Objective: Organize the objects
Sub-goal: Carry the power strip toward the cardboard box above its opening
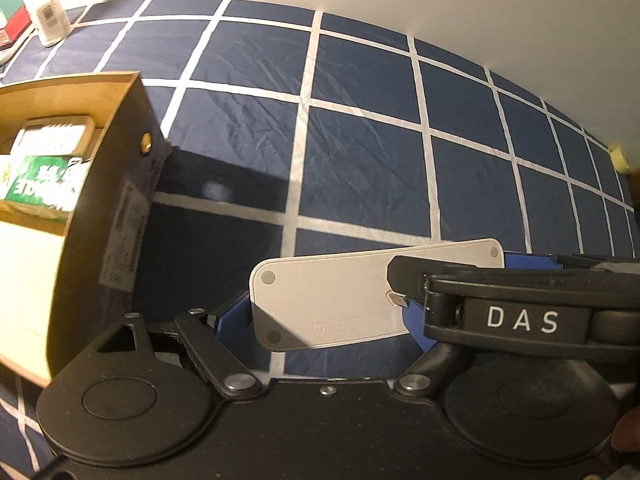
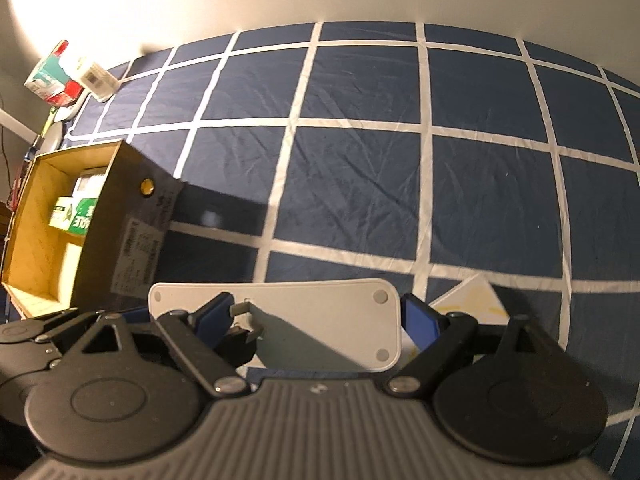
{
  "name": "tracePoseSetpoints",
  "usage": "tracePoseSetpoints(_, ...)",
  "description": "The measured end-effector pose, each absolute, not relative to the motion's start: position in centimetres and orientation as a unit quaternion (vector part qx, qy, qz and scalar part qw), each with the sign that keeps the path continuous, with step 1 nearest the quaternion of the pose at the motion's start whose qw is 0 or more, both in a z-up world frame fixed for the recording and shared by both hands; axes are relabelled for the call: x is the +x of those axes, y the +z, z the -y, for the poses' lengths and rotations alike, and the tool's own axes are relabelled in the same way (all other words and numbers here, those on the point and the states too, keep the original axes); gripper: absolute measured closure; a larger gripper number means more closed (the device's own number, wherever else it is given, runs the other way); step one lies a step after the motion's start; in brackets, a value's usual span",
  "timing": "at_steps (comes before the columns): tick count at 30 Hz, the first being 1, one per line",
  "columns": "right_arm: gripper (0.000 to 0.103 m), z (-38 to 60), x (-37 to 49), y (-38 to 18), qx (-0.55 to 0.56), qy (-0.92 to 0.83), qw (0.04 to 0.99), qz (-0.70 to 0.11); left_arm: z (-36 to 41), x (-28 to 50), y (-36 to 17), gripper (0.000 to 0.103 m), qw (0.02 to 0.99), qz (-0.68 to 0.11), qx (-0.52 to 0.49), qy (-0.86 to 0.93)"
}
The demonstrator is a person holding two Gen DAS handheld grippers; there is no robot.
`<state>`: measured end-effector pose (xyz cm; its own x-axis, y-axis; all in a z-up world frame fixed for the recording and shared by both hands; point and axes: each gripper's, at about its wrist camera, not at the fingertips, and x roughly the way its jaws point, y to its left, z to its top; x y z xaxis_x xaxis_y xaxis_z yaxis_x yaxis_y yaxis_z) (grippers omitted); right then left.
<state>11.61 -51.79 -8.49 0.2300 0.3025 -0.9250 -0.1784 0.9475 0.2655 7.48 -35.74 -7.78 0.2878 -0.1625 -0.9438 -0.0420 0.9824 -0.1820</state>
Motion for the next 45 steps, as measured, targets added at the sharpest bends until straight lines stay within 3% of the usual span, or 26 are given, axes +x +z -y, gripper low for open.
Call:
tracePoseSetpoints(20, 0.015, 43.0, 5.2, -4.8, 0.085, 0.135, 0.801, -0.577, 26.9, 2.6, -3.6, 0.023, 0.811, -0.58, -0.048, -0.06)
tracePoseSetpoints(45, 0.015, 27.2, 2.8, -3.0, 0.138, 0.076, 0.816, -0.556, 11.5, 3.4, -1.9, 0.023, 0.81, -0.573, 0.009, -0.123)
